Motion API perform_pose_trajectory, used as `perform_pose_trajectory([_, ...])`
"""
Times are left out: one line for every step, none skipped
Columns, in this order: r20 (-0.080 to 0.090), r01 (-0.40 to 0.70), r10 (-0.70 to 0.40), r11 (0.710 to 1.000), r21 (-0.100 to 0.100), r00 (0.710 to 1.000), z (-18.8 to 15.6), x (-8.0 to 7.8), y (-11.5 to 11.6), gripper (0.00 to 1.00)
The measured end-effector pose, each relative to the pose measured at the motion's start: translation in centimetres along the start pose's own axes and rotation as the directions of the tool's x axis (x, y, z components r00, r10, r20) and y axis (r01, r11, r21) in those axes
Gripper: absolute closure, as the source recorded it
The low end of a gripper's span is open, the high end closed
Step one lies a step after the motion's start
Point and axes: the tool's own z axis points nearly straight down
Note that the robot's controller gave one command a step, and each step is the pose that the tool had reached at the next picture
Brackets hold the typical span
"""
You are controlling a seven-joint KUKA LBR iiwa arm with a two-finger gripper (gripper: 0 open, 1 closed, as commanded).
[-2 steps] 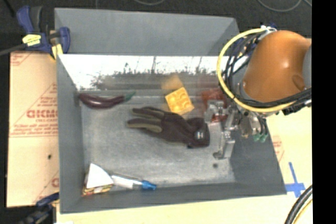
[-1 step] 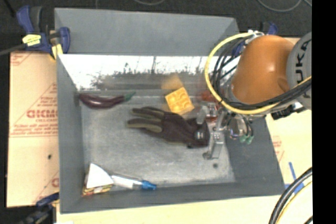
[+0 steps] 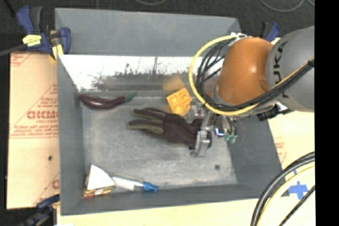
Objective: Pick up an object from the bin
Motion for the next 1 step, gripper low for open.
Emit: perform_pose_trajectory([-0.006, -0.040, 0.040, 0.999, -0.001, 0.999, 1.57, -0.27, 0.32, 0.00])
